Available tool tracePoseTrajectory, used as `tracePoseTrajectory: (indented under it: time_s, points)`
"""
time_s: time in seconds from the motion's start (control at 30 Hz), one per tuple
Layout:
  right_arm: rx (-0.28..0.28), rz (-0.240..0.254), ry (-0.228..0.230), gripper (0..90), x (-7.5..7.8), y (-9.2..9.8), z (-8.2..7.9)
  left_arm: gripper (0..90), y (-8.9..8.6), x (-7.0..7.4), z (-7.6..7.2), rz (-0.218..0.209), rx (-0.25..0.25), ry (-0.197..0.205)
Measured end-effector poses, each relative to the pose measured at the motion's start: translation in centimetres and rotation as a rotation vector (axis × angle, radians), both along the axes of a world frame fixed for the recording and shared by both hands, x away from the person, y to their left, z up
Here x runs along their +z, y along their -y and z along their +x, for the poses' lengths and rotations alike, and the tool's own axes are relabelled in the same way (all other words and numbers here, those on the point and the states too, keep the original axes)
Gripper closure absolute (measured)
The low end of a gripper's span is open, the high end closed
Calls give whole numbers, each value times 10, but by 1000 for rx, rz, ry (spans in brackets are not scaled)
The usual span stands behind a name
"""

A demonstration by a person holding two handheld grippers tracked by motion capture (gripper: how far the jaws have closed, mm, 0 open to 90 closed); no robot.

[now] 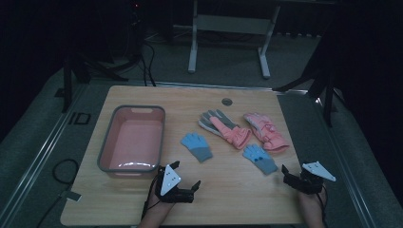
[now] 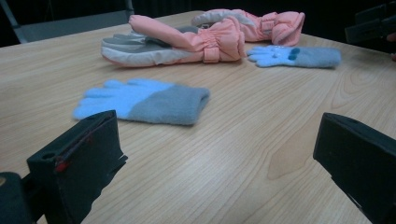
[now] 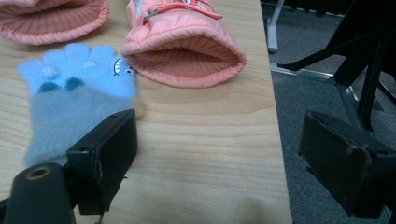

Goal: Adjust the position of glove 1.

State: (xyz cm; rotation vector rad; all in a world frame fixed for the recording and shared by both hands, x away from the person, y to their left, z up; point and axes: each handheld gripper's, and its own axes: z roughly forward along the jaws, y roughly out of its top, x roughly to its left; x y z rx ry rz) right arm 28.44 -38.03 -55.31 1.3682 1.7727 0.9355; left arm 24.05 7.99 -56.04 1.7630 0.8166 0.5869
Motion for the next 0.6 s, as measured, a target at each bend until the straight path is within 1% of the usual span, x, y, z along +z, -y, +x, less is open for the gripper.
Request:
tracePoseTrajectory:
  time_s: [0.1, 0.13, 0.2, 0.23, 0.33, 0.43, 0.5, 0.57, 0.6]
  points:
    - [0, -1, -2, 126, 0, 0, 0, 11, 0, 0, 0, -1, -1, -3]
    - [-8, 11, -13, 126, 0, 1, 1, 11, 0, 0, 0, -5, -2, -6]
    - [-9, 13, -19, 126, 0, 2, 1, 11, 0, 0, 1, -6, -2, -6]
    - [-12, 11, -32, 126, 0, 1, 2, 11, 0, 0, 1, -5, -2, -5]
    - [-4, 15, -35, 124, 0, 1, 3, 11, 0, 0, 1, -5, 0, -6]
    - [10, 48, -60, 122, 2, 2, 4, 11, 0, 0, 1, -8, -3, -8]
    - [16, 93, -82, 119, 5, 3, 4, 11, 0, 0, 1, -7, -4, -6]
    - [15, 91, -90, 117, 6, 2, 4, 11, 0, 0, 0, -7, -6, -4]
    - [19, 61, -98, 116, 13, -1, 4, 11, 0, 0, 0, -3, -9, -1]
